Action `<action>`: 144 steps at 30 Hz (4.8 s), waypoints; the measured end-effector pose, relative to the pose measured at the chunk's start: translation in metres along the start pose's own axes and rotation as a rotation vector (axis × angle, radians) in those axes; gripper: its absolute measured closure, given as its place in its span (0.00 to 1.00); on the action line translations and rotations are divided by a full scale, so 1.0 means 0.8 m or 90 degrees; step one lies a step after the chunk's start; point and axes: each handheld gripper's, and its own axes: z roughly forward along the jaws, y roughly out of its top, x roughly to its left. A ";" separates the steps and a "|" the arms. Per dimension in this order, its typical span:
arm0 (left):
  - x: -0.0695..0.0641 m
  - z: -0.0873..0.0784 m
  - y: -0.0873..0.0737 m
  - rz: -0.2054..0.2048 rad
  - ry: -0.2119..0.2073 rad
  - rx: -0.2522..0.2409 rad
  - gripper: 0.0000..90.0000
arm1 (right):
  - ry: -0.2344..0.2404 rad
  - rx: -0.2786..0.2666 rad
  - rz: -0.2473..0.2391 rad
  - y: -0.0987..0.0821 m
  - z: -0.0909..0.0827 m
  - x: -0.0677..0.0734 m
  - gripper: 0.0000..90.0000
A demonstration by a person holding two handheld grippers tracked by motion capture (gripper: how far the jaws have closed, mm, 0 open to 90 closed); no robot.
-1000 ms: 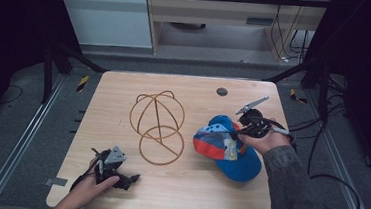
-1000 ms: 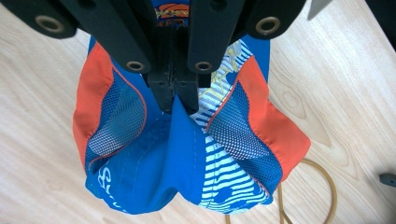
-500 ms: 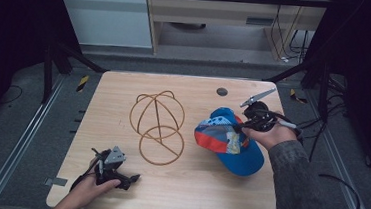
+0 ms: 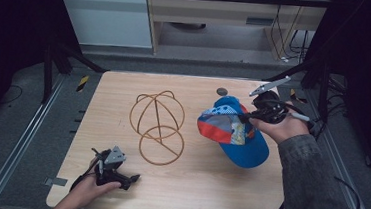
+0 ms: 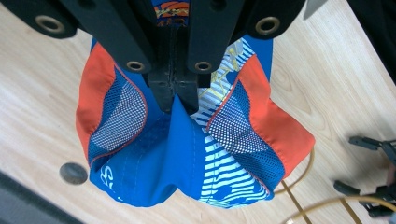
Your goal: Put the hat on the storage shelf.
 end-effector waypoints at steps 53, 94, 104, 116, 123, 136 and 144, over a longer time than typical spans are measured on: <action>0.000 0.000 0.000 0.001 0.000 0.003 0.00 | 0.044 -0.119 -0.146 0.172 -0.030 0.101 1.00; 0.000 0.000 0.000 -0.001 -0.001 0.001 0.00 | 0.071 -0.052 -0.193 0.230 0.053 0.148 1.00; 0.000 0.000 0.000 0.000 0.000 0.002 0.00 | 0.078 -0.030 -0.212 0.243 0.077 0.167 1.00; 0.000 0.000 0.000 -0.001 -0.001 0.001 0.00 | 0.078 0.005 -0.227 0.247 0.103 0.180 1.00; 0.000 0.000 0.000 0.000 -0.001 0.001 0.00 | 0.088 0.007 -0.226 0.244 0.109 0.183 1.00; 0.000 0.000 0.000 -0.002 -0.001 0.001 0.00 | 0.104 -0.005 -0.225 0.239 0.108 0.182 0.97; 0.000 0.000 0.000 0.000 0.000 0.001 0.00 | 0.105 -0.014 -0.217 0.238 0.106 0.182 0.84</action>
